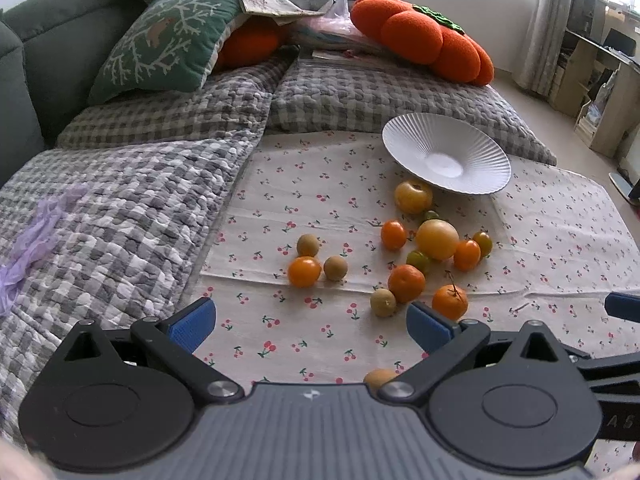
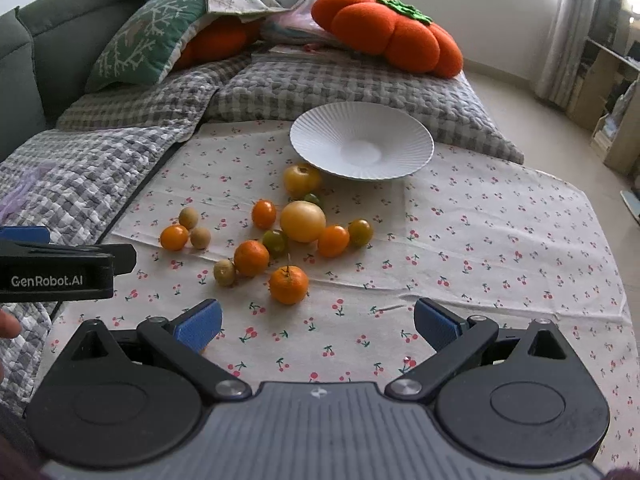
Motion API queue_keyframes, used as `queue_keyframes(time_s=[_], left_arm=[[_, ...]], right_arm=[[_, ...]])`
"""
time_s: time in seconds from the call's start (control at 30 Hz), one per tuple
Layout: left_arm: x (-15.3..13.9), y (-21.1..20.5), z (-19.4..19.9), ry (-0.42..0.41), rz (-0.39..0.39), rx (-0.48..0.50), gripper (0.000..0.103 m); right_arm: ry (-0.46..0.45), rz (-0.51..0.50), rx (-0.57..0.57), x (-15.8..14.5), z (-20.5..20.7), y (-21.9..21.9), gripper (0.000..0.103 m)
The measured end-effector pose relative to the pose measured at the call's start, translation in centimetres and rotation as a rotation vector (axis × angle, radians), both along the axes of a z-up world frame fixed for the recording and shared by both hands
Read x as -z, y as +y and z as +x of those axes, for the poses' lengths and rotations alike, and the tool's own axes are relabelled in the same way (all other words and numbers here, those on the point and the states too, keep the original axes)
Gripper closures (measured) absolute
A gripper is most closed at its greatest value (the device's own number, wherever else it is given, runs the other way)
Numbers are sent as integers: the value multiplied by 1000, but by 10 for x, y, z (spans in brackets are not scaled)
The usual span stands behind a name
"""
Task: Organize fruits
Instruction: 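Move both grippers toward the fruit pile beside the white plate, then grasp a large yellow fruit with the left gripper while the right grasps another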
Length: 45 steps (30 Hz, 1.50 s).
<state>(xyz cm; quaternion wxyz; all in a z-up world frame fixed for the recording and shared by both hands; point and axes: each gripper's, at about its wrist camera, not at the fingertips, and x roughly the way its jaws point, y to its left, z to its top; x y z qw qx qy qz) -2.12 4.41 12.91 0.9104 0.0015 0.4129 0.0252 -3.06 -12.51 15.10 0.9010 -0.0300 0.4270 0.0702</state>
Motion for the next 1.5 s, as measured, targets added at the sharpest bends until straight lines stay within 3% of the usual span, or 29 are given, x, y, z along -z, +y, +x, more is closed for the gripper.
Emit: queue_keyframes(time_s=[0.5, 0.83, 1.07, 1.27, 1.5], left_arm=[[-2, -3, 16, 28, -28, 48, 6], [2, -13, 84, 94, -69, 66, 6], [20, -19, 130, 134, -122, 64, 6], [36, -34, 168, 158, -177, 87, 6], [59, -53, 209, 168, -171, 141, 7]], right_arm=[[-24, -44, -23, -2, 3, 3, 1], [3, 69, 45, 2, 38, -34, 7], [-9, 87, -58, 13, 55, -27, 19], [5, 70, -161, 24, 81, -22, 23], [22, 28, -271, 41, 109, -5, 27]])
